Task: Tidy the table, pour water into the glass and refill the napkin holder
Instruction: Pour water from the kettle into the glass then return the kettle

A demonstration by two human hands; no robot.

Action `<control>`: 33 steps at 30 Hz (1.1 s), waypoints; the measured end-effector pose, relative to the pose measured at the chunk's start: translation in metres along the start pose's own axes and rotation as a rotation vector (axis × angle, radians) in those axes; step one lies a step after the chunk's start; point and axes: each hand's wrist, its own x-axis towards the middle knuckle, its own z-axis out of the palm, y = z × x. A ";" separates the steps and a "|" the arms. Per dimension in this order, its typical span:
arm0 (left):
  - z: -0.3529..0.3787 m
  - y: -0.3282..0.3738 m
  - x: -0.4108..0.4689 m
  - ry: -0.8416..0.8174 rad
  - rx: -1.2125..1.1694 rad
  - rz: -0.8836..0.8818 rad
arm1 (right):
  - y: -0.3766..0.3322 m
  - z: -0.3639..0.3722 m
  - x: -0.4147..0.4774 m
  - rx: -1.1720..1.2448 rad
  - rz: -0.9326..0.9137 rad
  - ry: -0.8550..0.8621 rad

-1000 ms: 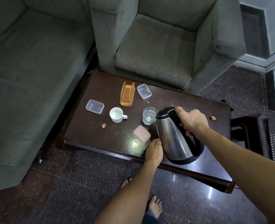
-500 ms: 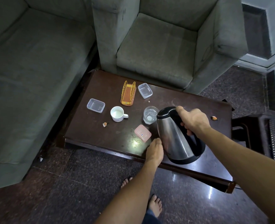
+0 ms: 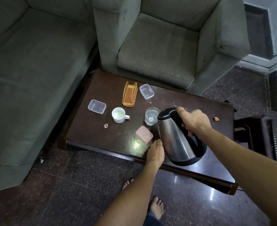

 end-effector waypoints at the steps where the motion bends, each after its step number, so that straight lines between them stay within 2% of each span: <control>1: 0.000 0.000 0.000 -0.006 0.005 0.001 | 0.000 0.000 0.000 0.000 0.001 -0.001; 19: -0.007 0.010 -0.004 -0.007 0.017 0.020 | 0.004 0.001 0.012 0.003 0.012 0.002; 27: -0.011 0.024 -0.005 0.042 0.049 0.067 | 0.031 -0.007 0.017 0.172 0.053 0.028; 33: -0.006 0.045 -0.012 0.110 0.149 0.213 | 0.059 -0.020 0.011 0.403 0.016 0.038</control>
